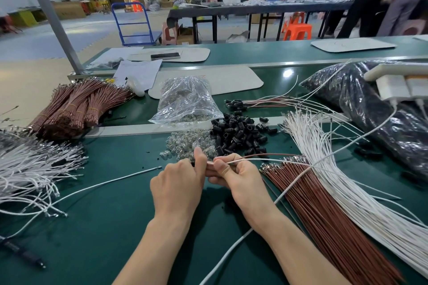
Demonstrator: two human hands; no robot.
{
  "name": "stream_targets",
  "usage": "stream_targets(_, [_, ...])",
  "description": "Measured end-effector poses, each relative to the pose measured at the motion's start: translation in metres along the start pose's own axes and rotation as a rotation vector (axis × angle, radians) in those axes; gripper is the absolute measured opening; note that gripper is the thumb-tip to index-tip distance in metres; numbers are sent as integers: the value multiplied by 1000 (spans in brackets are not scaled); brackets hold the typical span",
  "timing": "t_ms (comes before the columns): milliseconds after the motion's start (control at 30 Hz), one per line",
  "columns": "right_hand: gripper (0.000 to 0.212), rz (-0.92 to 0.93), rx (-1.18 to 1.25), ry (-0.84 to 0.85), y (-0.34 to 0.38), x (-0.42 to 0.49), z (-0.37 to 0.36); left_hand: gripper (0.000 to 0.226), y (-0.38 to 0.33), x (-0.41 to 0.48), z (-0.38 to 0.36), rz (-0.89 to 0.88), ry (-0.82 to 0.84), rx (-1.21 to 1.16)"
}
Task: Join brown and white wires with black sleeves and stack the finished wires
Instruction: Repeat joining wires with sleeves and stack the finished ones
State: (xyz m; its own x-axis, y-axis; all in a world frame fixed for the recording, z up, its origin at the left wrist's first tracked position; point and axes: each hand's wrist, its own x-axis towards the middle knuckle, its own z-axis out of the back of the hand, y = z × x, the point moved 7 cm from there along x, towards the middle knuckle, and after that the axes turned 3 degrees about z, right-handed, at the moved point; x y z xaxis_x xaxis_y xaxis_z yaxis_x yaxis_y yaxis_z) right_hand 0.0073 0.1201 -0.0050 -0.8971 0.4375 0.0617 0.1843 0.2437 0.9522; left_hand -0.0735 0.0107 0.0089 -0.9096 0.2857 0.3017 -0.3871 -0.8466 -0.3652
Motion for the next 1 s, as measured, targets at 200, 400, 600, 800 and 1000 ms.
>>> stream_targets(200, [12, -7, -8, 25, 1, 2, -1, 67, -5, 0, -1, -38, 7, 40])
stream_targets(400, [13, -22, -18, 33, 0, 1, -2, 64, -5, -2, 2, -28, -20, 49])
stream_targets(600, [12, -55, 13, 44, 1, 1, -3, 60, -6, -4, 5, -10, -44, 30])
stream_targets(800, [12, -68, 70, 7, -1, 1, 2, 53, -6, -4, 5, -23, -1, -11])
stream_targets(1000, [15, -82, 222, -37, -2, 5, 9, 49, -1, -3, 8, -61, 17, -548])
